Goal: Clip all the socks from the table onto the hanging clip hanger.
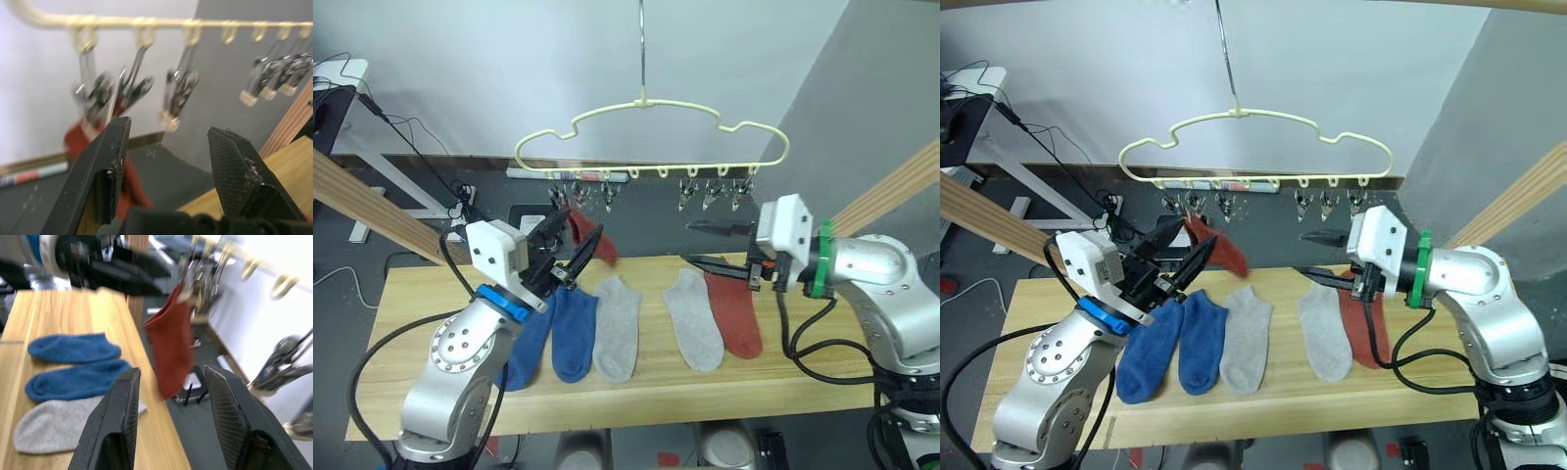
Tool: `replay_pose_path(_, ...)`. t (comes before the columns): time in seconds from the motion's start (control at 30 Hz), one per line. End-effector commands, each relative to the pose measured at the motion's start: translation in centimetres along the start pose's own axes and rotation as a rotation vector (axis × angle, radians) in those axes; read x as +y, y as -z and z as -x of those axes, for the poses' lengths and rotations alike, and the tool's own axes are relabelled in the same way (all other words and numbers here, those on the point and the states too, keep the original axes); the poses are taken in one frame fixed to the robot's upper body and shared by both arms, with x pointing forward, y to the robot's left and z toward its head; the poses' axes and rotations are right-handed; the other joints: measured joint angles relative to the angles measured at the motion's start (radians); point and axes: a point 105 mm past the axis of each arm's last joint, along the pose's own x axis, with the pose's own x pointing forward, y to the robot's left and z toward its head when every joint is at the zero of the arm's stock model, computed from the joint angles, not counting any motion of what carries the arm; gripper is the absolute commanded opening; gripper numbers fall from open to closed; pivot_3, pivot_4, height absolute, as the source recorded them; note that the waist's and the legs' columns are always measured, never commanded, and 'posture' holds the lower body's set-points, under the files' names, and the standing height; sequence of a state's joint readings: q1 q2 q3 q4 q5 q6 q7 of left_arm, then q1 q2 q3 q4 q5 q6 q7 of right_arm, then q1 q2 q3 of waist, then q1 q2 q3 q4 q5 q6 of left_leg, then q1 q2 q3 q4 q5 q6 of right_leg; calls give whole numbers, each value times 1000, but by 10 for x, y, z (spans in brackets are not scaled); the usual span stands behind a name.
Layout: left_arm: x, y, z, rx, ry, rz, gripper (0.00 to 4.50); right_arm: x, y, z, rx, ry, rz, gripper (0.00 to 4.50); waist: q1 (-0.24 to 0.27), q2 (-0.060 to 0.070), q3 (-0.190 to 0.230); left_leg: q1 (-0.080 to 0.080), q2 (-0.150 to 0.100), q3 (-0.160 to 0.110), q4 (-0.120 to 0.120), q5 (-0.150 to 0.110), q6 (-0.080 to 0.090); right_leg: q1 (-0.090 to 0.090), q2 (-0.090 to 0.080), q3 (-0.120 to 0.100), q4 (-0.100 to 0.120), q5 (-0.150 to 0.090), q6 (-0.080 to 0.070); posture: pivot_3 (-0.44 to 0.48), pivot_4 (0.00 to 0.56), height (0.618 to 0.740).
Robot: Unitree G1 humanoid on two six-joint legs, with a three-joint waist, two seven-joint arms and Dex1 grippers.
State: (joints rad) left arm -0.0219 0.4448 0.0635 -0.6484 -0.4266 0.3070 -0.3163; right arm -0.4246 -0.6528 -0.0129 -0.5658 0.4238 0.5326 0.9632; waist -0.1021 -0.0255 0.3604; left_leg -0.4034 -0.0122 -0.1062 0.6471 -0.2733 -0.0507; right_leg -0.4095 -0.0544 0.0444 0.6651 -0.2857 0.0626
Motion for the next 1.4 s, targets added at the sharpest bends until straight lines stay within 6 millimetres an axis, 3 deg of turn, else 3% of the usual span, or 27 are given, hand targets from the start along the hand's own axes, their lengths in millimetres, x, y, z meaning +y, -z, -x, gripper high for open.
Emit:
replay_pose_path(0.03, -5, -4, -4, -57, -34, -13, 2740, 3, -17, 10, -31, 13, -15, 2121, -1, 0, 0, 0, 0, 0, 0, 0, 0, 0, 0, 0, 0, 0, 0, -220, 360, 740)
replay_pose_path(0.57, 7, 4, -8, -121, -209, -62, 2740, -3, -17, 18, 7, 80, -39, 2121, -11, 0, 0, -1, -1, 2, 4, 0, 0, 0, 2, 0, 0, 1, 1, -246, 362, 740)
replay_pose_path(1.1, 8, 9, -24, -152, -207, -33, 2740, -8, -20, 22, 7, 85, -55, 2121, -12, 0, 0, -5, -3, 0, 17, 0, 2, 0, 2, -1, 9, 3, 4, -265, 359, 740)
replay_pose_path(1.4, 2, 8, -24, -165, -190, -42, 2740, -7, -18, 24, 14, 86, -61, 2121, -13, 0, 0, -5, -3, 0, 17, 0, 2, 0, 2, 0, 9, 3, 4, -271, 353, 740)
